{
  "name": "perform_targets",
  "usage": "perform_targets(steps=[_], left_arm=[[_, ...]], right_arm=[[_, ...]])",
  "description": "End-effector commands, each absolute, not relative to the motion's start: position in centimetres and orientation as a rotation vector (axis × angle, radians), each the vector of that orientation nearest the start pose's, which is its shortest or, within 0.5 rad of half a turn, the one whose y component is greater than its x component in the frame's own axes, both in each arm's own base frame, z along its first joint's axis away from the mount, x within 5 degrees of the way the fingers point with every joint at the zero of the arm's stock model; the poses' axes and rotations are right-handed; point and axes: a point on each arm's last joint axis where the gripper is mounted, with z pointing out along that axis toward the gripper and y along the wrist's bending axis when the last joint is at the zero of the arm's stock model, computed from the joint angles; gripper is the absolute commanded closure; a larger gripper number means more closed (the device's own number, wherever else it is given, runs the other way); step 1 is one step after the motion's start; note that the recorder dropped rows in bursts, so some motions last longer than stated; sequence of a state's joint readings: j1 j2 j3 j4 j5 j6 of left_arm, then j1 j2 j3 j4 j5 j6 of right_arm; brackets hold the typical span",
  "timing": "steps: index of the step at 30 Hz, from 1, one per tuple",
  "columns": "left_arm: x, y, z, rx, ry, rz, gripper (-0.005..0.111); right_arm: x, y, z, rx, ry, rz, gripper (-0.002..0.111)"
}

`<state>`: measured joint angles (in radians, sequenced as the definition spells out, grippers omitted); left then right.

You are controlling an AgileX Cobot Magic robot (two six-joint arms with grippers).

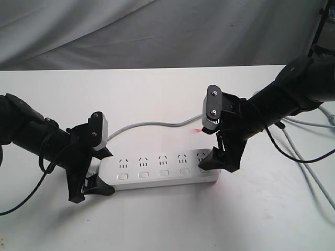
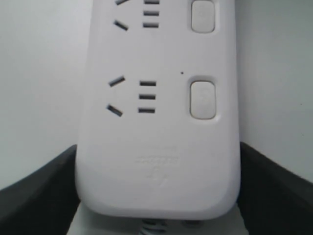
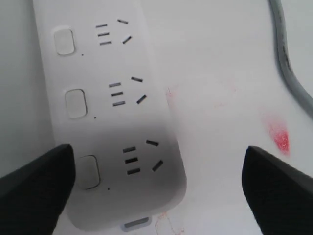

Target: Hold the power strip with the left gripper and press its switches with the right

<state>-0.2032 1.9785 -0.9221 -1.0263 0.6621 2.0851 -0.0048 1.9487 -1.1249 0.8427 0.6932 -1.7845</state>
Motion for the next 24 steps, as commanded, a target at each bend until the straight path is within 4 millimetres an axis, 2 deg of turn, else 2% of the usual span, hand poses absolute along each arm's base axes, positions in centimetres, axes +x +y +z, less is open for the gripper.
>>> perform_targets(steps=[1,24], left_arm=[[30.99,-11.28,9.63,1.76,1.984,-0.482,0.107],[30.99,-11.28,9.63,1.76,1.984,-0.482,0.107]], right_arm=[[36.71,4.0,14.4,-1.403,2.167,0.338,0.024],[37.0,4.07,14.55,-1.367,2.152,0.328,0.024]])
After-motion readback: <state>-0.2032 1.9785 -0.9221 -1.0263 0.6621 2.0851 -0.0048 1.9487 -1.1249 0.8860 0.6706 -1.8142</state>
